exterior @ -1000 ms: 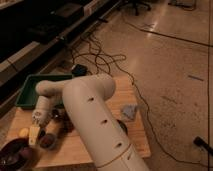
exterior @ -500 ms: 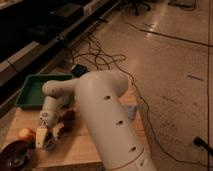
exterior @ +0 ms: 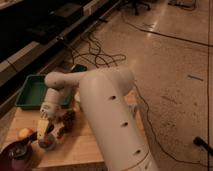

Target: Wipe purple bowl with brush

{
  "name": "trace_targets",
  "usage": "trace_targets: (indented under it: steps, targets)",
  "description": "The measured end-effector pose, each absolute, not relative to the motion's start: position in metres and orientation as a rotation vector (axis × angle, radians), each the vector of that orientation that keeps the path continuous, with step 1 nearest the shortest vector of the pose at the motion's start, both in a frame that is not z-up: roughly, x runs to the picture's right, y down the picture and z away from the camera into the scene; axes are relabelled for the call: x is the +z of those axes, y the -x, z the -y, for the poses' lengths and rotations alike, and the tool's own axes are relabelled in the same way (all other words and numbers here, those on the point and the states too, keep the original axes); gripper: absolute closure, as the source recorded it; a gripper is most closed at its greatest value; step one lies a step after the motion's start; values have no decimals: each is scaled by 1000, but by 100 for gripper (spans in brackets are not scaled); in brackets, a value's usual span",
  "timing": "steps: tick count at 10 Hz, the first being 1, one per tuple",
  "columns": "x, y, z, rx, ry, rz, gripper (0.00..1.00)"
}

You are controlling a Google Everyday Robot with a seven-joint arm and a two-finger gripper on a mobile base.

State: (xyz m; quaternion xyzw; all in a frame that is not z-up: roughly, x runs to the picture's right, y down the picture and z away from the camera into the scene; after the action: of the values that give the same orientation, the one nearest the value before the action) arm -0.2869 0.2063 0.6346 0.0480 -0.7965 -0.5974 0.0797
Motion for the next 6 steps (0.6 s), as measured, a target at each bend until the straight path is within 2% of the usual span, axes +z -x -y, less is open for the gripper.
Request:
trace_targets:
  steps: [6]
  targets:
    - [657, 335, -206, -1792, -161, 2413, 100]
